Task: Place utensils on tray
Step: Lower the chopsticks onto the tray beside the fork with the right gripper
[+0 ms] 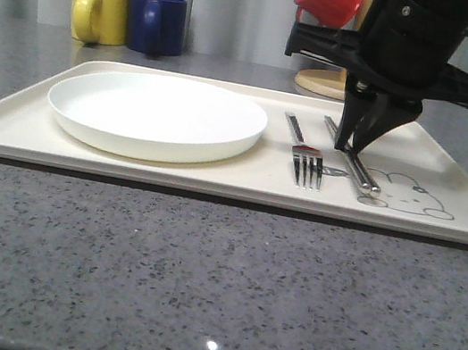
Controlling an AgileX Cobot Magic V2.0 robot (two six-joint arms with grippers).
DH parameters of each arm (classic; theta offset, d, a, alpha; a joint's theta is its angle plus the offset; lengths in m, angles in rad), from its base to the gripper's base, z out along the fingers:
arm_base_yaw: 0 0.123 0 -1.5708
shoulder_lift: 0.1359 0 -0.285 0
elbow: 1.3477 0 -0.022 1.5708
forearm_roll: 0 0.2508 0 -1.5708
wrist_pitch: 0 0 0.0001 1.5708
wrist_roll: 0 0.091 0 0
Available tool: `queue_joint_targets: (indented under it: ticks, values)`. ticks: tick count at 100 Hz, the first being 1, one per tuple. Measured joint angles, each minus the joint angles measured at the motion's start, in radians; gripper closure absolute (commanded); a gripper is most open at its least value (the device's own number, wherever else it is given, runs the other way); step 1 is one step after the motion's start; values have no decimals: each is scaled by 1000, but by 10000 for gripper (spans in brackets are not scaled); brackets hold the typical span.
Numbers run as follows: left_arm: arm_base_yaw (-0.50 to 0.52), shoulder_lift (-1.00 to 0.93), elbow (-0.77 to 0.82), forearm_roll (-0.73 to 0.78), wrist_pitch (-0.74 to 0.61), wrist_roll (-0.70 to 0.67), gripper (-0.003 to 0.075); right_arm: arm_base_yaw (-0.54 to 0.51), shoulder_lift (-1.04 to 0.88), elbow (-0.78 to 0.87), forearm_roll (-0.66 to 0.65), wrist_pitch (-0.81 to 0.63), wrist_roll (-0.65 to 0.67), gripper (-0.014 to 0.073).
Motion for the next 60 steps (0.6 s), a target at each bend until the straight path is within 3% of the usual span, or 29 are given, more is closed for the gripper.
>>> queue_joint_targets:
  ticks: [31,60]
  values:
    - [0,0,0,0,0,0,738,0,7,0,0,9,2,270]
    - [0,0,0,0,0,0,738,-17,-40,0,-24,3,-1,249]
